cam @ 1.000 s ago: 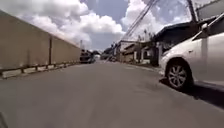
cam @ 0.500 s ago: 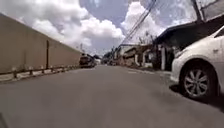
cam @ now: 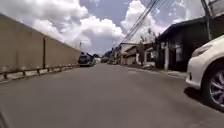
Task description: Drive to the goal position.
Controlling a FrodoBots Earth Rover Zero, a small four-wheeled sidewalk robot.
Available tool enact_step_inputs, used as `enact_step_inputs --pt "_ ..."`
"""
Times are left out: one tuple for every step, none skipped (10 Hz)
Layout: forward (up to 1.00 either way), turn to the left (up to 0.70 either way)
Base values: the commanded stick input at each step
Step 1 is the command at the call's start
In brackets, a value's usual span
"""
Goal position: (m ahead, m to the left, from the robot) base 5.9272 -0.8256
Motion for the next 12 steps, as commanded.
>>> enact_step_inputs --pt "1.0 0.0" --pt "1.0 0.0" --pt "1.0 0.0" --pt "1.0 0.0" --pt "1.0 0.0" --pt "1.0 0.0" --pt "1.0 0.0" --pt "1.0 0.0" --pt "1.0 0.0" --pt "1.0 0.0" --pt "1.0 0.0" --pt "1.0 0.0"
